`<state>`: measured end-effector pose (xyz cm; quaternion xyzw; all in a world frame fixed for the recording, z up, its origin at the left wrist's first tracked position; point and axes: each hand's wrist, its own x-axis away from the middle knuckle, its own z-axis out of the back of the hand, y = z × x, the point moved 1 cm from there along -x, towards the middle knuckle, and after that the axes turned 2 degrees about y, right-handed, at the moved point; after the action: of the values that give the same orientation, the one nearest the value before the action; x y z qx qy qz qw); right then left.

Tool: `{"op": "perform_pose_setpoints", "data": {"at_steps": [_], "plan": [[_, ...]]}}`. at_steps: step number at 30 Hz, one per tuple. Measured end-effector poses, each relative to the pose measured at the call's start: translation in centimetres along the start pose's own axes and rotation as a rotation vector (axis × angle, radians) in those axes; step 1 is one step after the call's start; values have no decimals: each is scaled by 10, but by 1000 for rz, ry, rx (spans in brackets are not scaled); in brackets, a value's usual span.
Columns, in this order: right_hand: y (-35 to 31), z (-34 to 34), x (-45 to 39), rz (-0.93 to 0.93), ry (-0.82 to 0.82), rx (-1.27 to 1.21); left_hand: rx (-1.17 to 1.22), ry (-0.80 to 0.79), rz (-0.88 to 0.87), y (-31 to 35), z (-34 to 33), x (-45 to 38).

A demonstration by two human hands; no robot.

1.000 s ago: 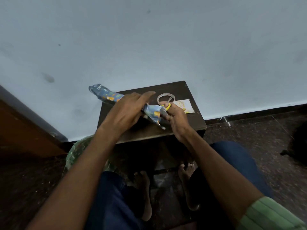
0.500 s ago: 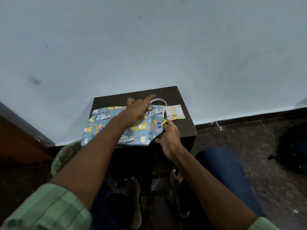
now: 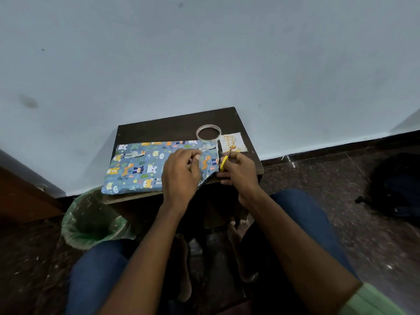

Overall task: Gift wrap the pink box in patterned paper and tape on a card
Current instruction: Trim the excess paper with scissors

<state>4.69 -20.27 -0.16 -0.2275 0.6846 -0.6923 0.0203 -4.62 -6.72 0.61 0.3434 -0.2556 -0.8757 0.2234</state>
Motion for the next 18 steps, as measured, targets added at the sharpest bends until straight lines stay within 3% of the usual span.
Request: {"op": "perform_pose_setpoints", "data": {"at_steps": [3, 7, 10, 14, 18], "plan": [[-5, 10, 6, 80, -17, 147, 135, 35, 308, 31, 4, 31], [-16, 36, 20, 113, -151, 384, 697, -96, 919, 62, -2, 55], [-19, 50, 32, 46, -262, 414, 901, -171, 1240, 69, -9, 60], [-13, 48, 43, 21, -334, 417, 1075, -102, 1411, 73, -26, 55], [-3, 44, 41, 30, -325, 420, 1134, -28, 1462, 67, -38, 49]]}}
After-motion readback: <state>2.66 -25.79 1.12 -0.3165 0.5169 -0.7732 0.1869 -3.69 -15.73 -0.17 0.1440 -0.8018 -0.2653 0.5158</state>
